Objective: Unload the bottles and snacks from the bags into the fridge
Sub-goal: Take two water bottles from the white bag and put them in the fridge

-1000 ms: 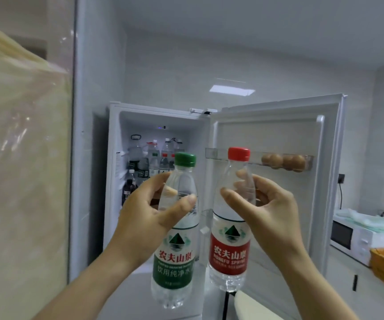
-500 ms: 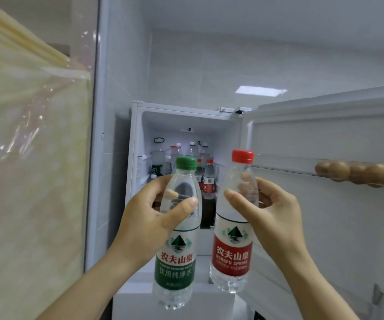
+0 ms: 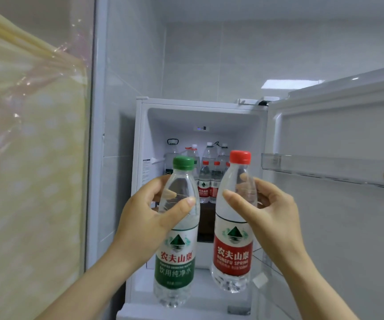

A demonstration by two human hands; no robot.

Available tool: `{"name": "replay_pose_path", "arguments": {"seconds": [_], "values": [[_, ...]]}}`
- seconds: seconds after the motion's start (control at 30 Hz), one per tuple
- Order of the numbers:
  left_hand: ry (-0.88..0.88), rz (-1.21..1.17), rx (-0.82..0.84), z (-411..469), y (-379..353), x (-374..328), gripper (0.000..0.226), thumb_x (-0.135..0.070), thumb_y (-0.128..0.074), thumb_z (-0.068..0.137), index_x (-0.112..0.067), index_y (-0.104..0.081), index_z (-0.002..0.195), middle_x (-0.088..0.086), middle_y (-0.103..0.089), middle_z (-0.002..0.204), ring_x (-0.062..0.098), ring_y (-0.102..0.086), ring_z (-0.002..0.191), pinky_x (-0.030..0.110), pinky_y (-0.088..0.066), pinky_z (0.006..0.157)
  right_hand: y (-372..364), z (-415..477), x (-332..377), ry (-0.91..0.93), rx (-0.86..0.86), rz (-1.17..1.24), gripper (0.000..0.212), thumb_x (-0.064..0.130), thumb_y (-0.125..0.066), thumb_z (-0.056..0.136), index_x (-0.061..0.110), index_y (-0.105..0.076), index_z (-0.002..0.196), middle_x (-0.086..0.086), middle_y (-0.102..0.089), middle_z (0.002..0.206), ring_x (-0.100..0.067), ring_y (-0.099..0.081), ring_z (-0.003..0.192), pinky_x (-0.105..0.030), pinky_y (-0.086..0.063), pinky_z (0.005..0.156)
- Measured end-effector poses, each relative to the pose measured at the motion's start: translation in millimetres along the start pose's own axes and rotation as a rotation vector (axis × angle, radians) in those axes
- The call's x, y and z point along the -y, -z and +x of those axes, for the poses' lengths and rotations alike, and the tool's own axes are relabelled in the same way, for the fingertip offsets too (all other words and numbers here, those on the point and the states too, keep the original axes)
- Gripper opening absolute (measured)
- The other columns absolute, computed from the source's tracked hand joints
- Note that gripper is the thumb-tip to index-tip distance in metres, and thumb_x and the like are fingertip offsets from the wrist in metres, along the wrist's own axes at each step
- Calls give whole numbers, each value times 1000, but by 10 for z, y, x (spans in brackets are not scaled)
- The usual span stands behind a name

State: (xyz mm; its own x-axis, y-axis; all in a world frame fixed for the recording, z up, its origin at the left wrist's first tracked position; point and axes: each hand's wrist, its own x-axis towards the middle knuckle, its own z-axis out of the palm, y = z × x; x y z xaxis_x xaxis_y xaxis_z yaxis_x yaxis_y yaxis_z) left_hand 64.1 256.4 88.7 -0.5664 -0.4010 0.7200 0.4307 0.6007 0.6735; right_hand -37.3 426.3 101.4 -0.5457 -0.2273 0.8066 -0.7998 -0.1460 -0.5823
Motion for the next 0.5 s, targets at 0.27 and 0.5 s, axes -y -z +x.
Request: {"name": "replay_pose_path", "arguments": {"seconds": [0.27,0.5], "values": [[2,-28,0,471,-101,497,36,-51,-70,69,-39,-64,102,-17,-70,95,-2,-64,91,22,-48,76,-283,368,-530,-35,-13,-8,16,29,-80,72,36,-72,84,17,-73,79,1,-68,75,-11,-50,57],[-26,-108,31,1064,-124,960,41,-47,-66,63,-34,-64,102,-22,-70,92,-7,-63,84,5,-47,64,-607,808,-947,-26,-49,-29,17,29,-79,73,34,-72,86,17,-73,79,2,-68,74,-10,-50,57]]}}
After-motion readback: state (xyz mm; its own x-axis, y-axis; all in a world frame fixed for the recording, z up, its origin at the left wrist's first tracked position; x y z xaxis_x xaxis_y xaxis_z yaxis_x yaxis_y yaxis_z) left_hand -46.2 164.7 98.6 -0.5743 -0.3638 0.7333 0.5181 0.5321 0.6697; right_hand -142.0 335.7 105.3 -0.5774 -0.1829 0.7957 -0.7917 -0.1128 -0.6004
